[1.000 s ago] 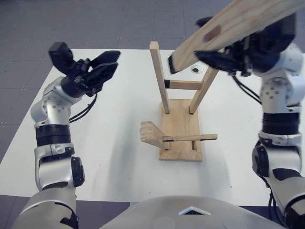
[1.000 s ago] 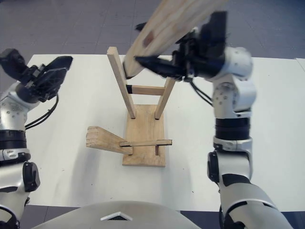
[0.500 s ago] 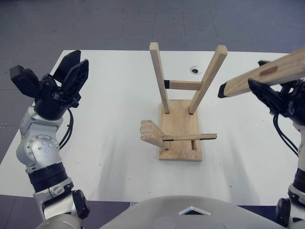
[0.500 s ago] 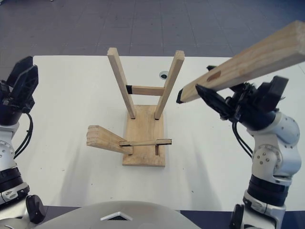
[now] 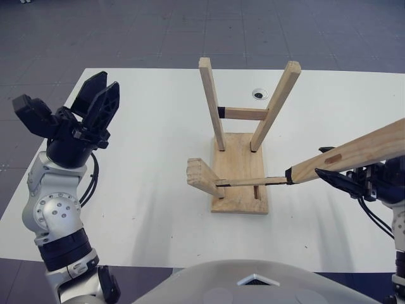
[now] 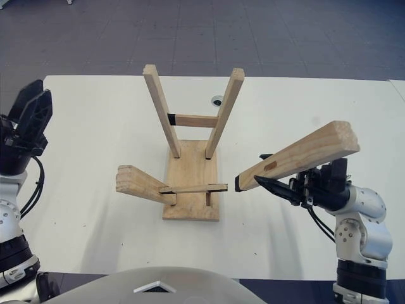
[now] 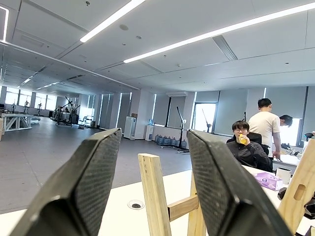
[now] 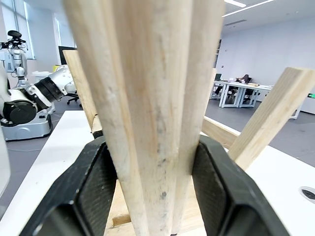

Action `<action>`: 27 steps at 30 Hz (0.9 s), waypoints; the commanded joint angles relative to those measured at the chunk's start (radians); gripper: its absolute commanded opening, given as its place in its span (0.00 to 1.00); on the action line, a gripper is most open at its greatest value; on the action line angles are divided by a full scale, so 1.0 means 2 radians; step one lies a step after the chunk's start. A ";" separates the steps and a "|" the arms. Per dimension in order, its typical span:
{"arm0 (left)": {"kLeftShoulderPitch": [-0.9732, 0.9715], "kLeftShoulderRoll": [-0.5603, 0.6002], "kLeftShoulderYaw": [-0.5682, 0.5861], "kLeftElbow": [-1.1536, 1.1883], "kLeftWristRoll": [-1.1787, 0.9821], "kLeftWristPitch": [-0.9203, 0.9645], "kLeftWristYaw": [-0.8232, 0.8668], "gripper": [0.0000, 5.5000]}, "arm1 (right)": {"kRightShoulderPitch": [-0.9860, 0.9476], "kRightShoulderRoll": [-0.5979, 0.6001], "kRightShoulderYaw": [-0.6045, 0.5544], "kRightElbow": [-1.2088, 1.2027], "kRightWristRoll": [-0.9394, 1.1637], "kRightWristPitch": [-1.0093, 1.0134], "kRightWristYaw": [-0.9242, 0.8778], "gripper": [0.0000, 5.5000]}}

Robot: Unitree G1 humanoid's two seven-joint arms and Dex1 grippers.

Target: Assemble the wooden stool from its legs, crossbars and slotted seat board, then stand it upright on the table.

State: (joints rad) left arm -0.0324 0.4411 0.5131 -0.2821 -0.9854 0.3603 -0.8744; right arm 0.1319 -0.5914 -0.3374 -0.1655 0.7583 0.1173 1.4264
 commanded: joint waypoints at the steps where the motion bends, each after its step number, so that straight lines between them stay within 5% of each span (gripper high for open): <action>1: 0.004 0.007 -0.003 -0.008 -0.010 0.012 0.011 0.45 | -0.016 -0.008 0.010 -0.007 0.003 -0.001 0.004 0.39; 27: 0.022 -0.014 -0.019 -0.058 -0.042 0.010 0.067 0.45 | 0.042 0.073 0.106 -0.028 -0.051 -0.066 -0.056 0.39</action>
State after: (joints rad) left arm 0.0071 0.4164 0.4765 -0.3821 -1.0669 0.3840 -0.7512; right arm 0.2126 -0.4462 -0.1422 -0.2085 0.6793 0.0000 1.3231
